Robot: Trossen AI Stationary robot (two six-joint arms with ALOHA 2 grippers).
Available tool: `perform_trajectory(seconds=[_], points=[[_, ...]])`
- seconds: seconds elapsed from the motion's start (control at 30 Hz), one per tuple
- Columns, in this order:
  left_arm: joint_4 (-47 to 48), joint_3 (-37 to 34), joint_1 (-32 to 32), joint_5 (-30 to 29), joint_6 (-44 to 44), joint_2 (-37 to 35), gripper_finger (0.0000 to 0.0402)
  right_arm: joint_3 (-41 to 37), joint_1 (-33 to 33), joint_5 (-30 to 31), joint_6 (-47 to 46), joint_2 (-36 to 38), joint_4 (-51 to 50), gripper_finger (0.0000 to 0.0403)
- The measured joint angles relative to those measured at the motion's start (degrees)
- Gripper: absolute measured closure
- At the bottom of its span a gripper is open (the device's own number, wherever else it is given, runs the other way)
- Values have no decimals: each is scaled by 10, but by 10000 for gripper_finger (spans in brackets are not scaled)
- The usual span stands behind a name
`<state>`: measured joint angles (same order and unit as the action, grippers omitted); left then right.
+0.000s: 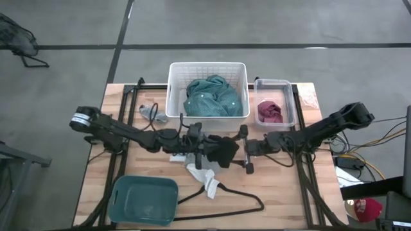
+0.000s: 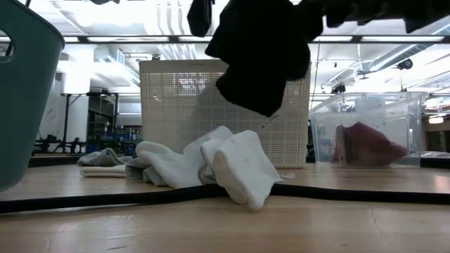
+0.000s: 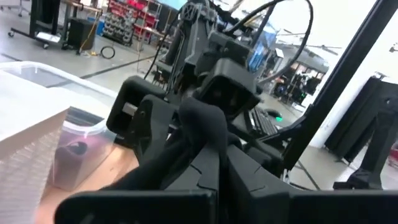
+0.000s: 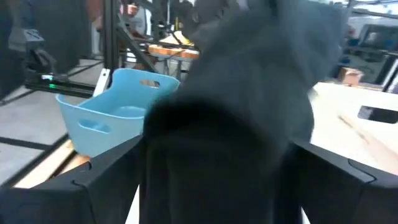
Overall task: Pick & Place Cloths
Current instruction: Put the black boxer into the transparent bin
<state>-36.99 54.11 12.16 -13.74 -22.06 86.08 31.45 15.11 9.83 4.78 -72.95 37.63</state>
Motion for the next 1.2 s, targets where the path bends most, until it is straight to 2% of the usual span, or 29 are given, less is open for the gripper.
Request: perform_trajectory(seconds=[0.17, 0.33, 0.47, 0.67, 0.7, 0.97, 1.2], points=[[-27, 0, -1, 16, -3, 11, 394, 38, 0, -4, 3, -42, 0, 51], [-25, 0, 0, 28, -1, 11, 394, 57, 0, -4, -1, -64, -12, 101], [-23, 0, 0, 39, -1, 9, 393, 68, 0, -4, -6, -62, -44, 184], [-20, 0, 0, 40, -1, 9, 374, 71, 0, -4, -1, -33, -78, 363], [-20, 0, 0, 40, -1, 9, 370, 71, 0, -4, 1, -27, -87, 376], [6, 0, 1, 38, -7, 8, 344, 70, 0, 1, -25, 59, -218, 389], [30, 0, 1, 37, -9, 8, 311, 69, 0, 89, -42, 179, -353, 389]])
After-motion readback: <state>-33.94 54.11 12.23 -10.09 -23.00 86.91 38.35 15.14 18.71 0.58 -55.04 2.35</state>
